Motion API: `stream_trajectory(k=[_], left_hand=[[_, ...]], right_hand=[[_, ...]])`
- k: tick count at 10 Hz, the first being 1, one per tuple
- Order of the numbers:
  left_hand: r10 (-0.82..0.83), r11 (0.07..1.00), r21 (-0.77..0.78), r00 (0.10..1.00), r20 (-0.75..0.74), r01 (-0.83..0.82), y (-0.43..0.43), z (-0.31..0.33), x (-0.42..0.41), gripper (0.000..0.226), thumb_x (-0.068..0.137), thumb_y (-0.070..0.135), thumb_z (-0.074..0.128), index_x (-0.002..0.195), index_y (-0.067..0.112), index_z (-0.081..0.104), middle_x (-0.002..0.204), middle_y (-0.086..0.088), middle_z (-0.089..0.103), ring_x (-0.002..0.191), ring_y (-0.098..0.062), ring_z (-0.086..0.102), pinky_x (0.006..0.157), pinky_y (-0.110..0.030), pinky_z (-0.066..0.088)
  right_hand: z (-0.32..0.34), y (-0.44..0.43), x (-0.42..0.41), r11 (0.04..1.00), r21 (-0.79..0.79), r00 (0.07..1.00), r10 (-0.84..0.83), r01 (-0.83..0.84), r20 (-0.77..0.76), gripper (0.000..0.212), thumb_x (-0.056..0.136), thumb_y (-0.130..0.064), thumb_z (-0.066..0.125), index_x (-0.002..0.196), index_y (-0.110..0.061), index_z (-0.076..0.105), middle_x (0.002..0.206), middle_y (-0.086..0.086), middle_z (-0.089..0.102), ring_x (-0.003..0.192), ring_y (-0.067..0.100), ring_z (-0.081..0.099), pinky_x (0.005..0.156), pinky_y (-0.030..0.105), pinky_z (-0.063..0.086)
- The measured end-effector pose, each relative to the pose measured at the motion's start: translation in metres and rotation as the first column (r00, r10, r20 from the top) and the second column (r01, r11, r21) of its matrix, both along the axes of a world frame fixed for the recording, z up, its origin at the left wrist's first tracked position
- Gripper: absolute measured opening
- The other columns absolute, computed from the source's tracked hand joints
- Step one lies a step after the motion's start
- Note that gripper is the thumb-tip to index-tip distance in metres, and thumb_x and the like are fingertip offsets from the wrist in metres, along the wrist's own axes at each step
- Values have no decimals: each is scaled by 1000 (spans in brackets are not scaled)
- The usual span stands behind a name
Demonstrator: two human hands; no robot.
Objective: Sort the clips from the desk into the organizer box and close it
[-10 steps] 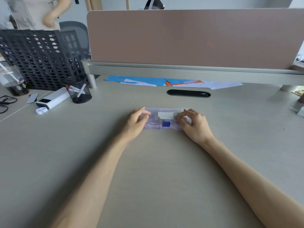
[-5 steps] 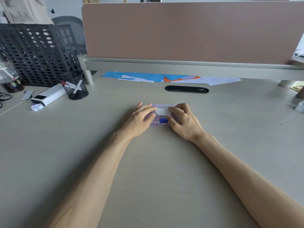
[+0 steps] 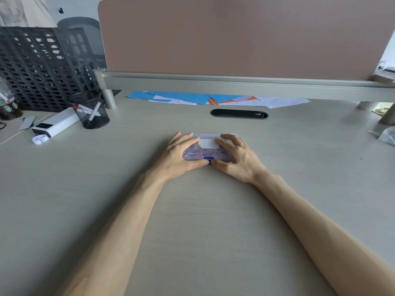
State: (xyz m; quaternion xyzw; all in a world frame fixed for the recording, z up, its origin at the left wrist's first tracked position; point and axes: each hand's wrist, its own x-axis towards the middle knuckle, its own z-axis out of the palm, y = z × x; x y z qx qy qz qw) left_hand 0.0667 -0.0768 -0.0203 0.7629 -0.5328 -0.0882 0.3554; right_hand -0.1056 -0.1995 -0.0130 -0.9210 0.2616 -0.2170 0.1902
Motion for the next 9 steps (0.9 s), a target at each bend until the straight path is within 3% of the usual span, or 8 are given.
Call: stream_trajectory(k=[3,5,7,8,9], left_hand=[[11,1000,-9,1000,13,-11,-1,-2,-1,81,67,55,75,138,32,44,152,16,30,144,-4,7,111,-20,11],[23,999,-35,998,60,-21,0,-4,-2,79,70,49,76,139,29,44,153,13,31,145,-7,9,111,-19,11],[-1,1000,1,999,-38,1,2,3,0,76,71,53,74,138,30,45,153,14,27,144,-4,12,115,-26,16],[2,992,-120,967,-256,-33,3,12,0,57,83,50,63,134,29,50,152,9,32,137,-2,29,111,-21,26],[106,939,-253,894,-434,-234,5,14,4,35,94,40,51,127,28,56,136,12,50,123,1,45,110,-24,33]], right_hand=[[0,2,1,998,-61,999,-16,13,-46,74,71,-59,48,135,-21,48,145,3,40,134,24,37,109,35,34],[-4,5,-1,976,-219,1000,-9,2,-30,64,75,-44,55,130,-12,53,139,15,48,126,36,47,101,42,43],[9,1,-7,985,-157,988,50,-73,-143,69,74,-49,53,133,-14,51,143,12,44,130,32,44,111,42,34],[56,10,-16,990,-55,990,134,-132,36,50,81,-37,64,127,-17,58,140,2,48,127,14,48,109,33,36],[126,34,-39,984,-74,896,176,-159,407,28,89,-18,61,116,-13,64,124,-3,61,114,0,54,95,13,42]])
